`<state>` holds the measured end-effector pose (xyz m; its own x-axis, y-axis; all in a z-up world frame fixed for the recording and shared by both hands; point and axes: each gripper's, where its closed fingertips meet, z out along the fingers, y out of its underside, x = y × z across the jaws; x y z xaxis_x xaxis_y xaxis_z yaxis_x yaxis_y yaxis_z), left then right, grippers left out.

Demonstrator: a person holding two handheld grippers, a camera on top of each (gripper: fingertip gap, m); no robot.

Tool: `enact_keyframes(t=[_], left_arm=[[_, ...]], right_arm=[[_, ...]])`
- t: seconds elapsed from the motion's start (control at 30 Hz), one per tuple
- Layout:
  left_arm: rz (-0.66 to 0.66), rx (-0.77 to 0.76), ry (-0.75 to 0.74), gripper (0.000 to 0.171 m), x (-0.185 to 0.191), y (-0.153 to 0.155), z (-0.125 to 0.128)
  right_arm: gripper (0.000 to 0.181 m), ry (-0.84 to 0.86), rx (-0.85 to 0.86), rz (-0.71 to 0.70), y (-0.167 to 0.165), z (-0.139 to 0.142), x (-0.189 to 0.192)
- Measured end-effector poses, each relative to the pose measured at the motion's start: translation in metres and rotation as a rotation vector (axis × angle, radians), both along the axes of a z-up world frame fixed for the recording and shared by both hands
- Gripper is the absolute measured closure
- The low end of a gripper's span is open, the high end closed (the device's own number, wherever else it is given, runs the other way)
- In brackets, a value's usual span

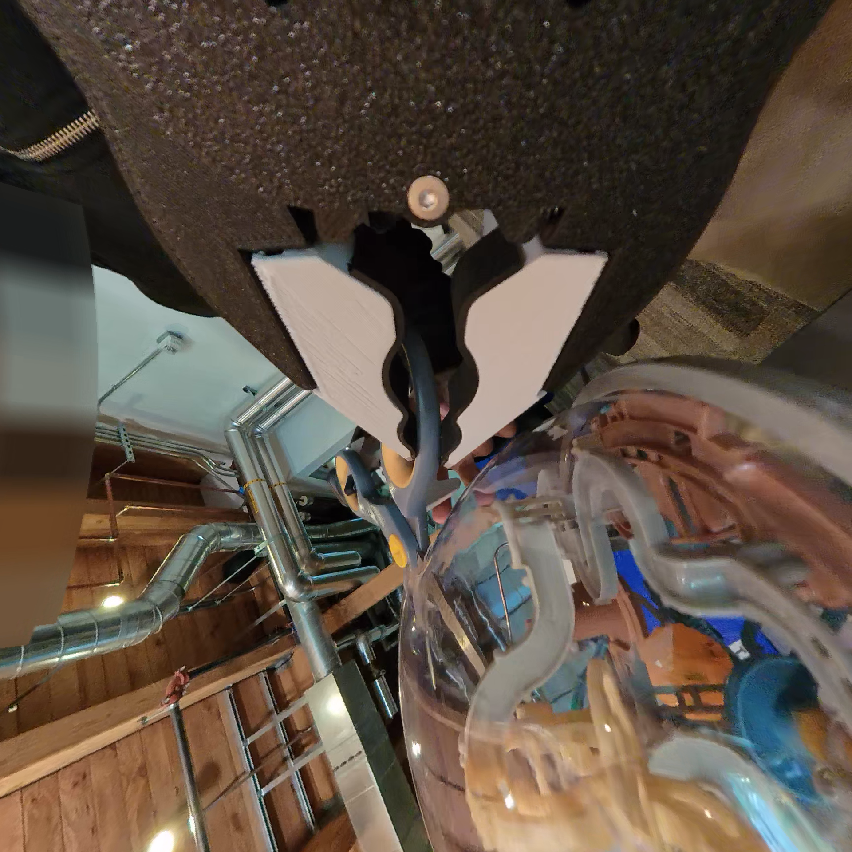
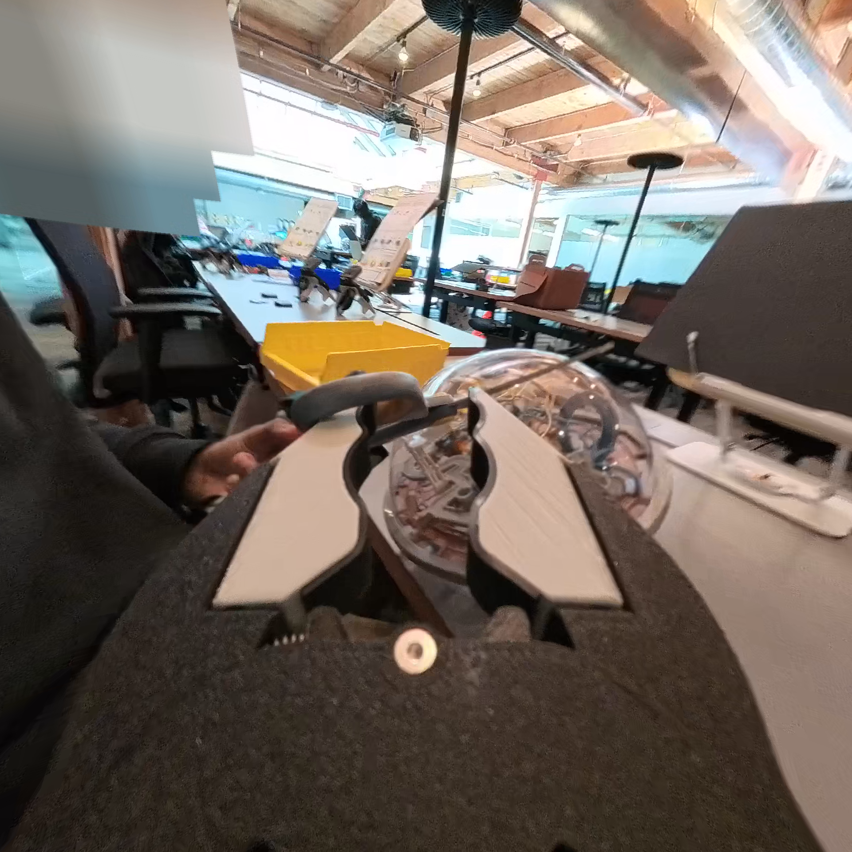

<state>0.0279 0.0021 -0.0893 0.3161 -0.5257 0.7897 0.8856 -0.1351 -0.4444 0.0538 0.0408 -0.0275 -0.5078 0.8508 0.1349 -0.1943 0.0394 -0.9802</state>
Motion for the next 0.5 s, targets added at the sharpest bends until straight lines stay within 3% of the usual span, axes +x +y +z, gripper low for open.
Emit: enact_keyframes(t=[0.1,0.2,0.5], left_arm=[[-0.006,0.022,-0.092,0.167,-0.001,0.002,0.001],[0.048,0.053,-0.194,0.167,-0.016,-0.001,0.002],[0.108,0.134,-0.324,0.165,-0.039,-0.011,0.004]], right_arm=[[0.142,0.109,0.158,-0.111,-0.002,0.003,-0.003],[0.141,0.187,0.195,-0.195,-0.008,-0.001,-0.011],[0.143,0.303,-0.160,-0.298,-0.006,-0.005,-0.017]])
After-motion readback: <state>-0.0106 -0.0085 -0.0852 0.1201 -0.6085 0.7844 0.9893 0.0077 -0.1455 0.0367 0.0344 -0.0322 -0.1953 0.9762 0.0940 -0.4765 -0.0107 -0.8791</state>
